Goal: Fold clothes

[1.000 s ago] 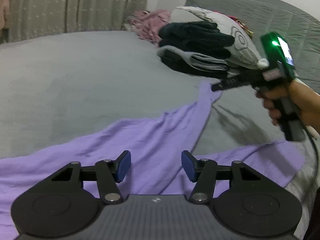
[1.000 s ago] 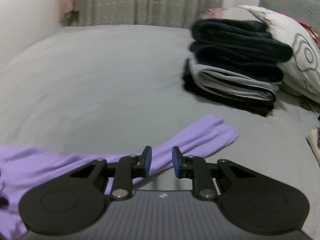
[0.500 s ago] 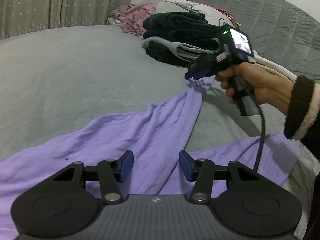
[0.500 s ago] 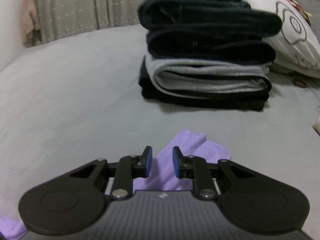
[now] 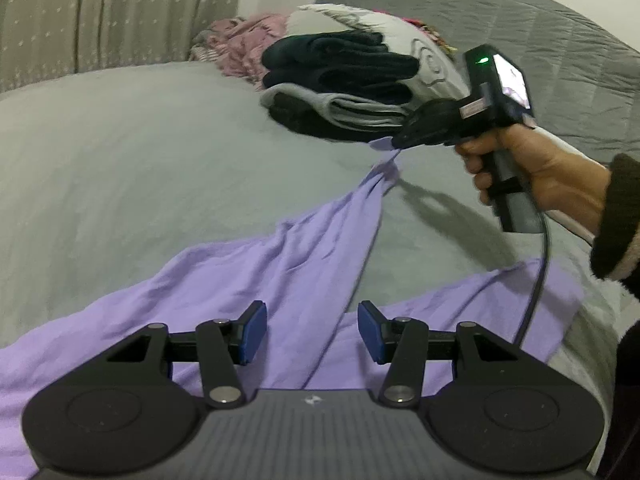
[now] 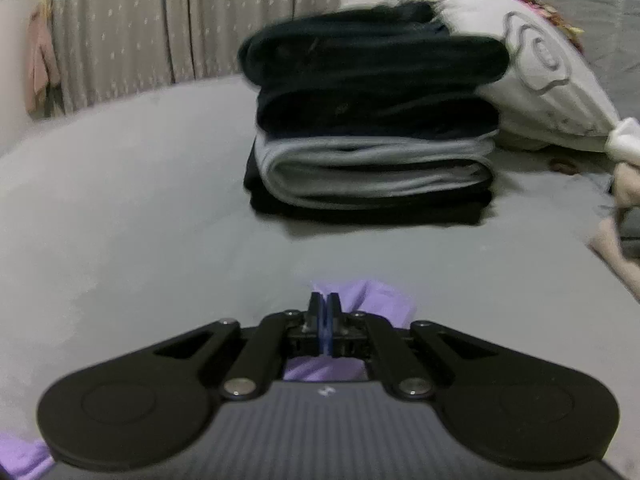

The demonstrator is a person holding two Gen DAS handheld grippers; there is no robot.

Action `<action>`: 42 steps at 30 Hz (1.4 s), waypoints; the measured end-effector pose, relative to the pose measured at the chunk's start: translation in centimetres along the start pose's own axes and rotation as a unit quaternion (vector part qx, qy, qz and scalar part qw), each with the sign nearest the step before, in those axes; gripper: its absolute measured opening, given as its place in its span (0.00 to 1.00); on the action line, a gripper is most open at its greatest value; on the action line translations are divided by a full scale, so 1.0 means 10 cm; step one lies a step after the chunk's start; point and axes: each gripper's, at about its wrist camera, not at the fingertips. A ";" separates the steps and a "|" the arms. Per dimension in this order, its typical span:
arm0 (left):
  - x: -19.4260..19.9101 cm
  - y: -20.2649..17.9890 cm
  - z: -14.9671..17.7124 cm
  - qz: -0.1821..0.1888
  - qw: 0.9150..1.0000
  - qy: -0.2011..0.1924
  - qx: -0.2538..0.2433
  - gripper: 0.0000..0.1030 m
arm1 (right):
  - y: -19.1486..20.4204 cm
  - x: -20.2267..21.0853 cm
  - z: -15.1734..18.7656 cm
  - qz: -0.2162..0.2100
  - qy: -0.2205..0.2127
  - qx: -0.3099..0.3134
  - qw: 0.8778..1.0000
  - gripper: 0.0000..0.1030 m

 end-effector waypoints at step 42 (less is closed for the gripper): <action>-0.10 -0.21 0.16 -0.038 0.995 0.025 -0.091 0.00 | -1.04 0.50 1.00 -0.036 0.080 -0.078 0.993 0.04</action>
Point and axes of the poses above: each gripper's, at about its wrist camera, not at the fingertips, and x roughly against the way its jaws point, y to its left, z to its underside, and after that the axes turned 14 degrees about x, right-handed
